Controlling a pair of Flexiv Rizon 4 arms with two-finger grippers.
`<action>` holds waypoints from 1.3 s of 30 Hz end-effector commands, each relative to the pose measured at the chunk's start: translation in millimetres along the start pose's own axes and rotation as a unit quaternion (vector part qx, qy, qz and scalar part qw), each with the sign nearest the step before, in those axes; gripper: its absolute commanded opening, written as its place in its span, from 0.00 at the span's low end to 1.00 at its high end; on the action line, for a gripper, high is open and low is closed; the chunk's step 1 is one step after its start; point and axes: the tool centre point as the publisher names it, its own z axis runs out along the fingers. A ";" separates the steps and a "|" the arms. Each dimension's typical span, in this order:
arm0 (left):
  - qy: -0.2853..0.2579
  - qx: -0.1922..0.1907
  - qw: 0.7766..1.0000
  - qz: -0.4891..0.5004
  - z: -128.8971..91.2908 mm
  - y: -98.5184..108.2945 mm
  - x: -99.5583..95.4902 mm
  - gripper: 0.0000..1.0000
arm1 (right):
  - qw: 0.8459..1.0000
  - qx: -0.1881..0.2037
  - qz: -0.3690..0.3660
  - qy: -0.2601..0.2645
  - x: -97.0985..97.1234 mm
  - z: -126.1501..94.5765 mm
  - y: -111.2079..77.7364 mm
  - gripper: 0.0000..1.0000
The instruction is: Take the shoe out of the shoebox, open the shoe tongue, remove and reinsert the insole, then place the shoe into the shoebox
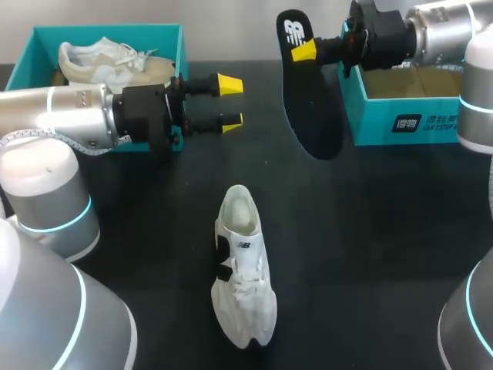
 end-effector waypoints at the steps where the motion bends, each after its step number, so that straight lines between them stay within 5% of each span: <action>1: 0.000 -0.001 1.000 0.001 1.6 -0.3 0.3 1.00 | 1.000 -0.003 0.001 -0.002 1.1 -0.5 -3.4 0.00; 5: 0.004 -0.006 1.000 -0.005 4.1 1.1 2.1 1.00 | 1.000 -0.003 0.001 -0.002 1.1 -0.5 -3.4 0.00; 10: 0.012 -0.025 0.999 -0.016 8.1 6.9 5.8 1.00 | 0.998 0.011 0.060 0.007 -13.1 29.1 5.3 0.00; 21: 0.010 -0.019 1.000 0.000 10.9 12.2 24.7 1.00 | 0.992 -0.021 0.126 0.024 -29.7 56.2 -2.7 0.00; 39: 0.004 -0.011 1.000 0.018 44.9 19.8 20.9 0.96 | 0.992 -0.021 0.126 0.024 -29.7 56.2 -2.7 0.00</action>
